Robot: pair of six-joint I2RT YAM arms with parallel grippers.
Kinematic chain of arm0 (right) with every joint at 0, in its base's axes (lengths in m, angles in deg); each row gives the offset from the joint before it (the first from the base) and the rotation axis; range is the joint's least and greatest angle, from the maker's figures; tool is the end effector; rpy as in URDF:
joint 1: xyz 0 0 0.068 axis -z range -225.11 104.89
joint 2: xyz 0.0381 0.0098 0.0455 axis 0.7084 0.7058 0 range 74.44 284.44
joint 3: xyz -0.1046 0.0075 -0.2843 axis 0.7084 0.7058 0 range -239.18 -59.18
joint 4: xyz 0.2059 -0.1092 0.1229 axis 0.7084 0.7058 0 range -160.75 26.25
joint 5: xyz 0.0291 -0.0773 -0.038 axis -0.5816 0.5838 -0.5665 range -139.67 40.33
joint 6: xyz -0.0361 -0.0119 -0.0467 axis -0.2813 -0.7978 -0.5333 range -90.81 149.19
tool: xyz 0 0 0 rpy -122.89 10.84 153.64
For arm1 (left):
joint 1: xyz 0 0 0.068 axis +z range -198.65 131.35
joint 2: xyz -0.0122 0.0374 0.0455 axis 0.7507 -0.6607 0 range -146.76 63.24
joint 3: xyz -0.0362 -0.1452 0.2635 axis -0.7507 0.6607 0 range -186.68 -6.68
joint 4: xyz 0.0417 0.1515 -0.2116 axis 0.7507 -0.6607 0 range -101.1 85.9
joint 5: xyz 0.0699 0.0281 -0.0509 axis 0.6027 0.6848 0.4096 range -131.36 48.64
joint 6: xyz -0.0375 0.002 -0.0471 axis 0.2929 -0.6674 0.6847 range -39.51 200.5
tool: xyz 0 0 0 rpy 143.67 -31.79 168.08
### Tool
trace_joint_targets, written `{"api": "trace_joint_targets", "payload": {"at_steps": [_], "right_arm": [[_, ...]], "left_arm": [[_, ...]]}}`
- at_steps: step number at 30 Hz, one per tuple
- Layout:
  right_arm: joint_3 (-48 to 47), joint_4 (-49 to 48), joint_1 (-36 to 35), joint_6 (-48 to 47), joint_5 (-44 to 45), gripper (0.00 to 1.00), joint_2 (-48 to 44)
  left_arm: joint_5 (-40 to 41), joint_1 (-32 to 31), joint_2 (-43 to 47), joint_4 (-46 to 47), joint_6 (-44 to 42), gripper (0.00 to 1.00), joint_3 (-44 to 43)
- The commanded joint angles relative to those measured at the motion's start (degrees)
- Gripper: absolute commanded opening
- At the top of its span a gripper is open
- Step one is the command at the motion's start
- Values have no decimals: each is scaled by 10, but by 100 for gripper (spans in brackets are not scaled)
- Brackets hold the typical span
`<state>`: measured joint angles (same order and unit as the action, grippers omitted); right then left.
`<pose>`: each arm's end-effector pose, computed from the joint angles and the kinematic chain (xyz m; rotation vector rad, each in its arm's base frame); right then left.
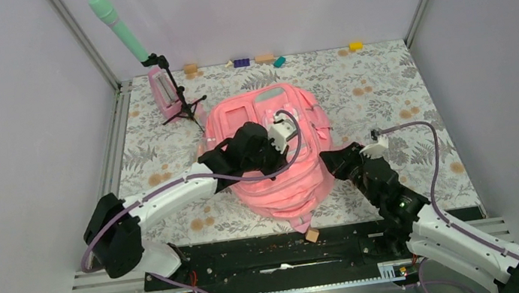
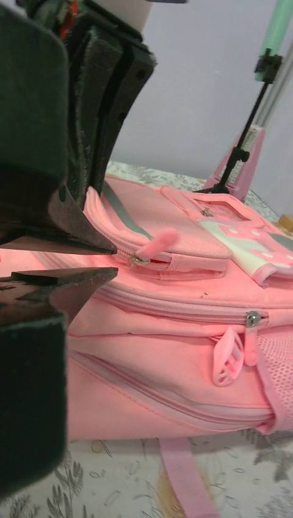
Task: Pack the student bag
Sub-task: Unzip the student bag at the center of the board.
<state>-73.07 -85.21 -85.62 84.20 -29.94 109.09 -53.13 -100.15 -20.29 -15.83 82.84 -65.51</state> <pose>0.1199 0.0826 0.2370 0.4903 1.6990 0.9543 0.1990 -0.2648 0.2881 1.0612 2.0339 -0.7344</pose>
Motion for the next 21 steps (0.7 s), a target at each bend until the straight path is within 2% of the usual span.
{"api": "trace_joint_targets", "payload": {"at_steps": [1, 7, 9, 11, 13, 17, 21], "right_arm": [[-34, 56, -4, -163, -20, 23, -35], [-38, 56, -4, -281, -70, 57, -41], [-49, 48, -4, -344, -84, 72, -25], [-72, 52, -3, -410, -110, 82, -1], [-96, 54, 1, -471, -156, 86, 27], [-123, 38, 5, -600, -252, 85, 73], [-87, -64, 6, -678, -285, 86, 91]], "left_arm": [[15, 20, 50, -54, -19, 0, -24], [-25, 37, 70, -122, -63, 0, -37], [-26, 40, 72, -144, -80, 0, -40], [-19, 43, 70, -169, -97, 0, -48], [-10, 47, 66, -194, -115, 0, -59], [-17, 70, 61, -225, -132, 0, -75], [-41, 95, 70, -227, -136, 0, -78]]}}
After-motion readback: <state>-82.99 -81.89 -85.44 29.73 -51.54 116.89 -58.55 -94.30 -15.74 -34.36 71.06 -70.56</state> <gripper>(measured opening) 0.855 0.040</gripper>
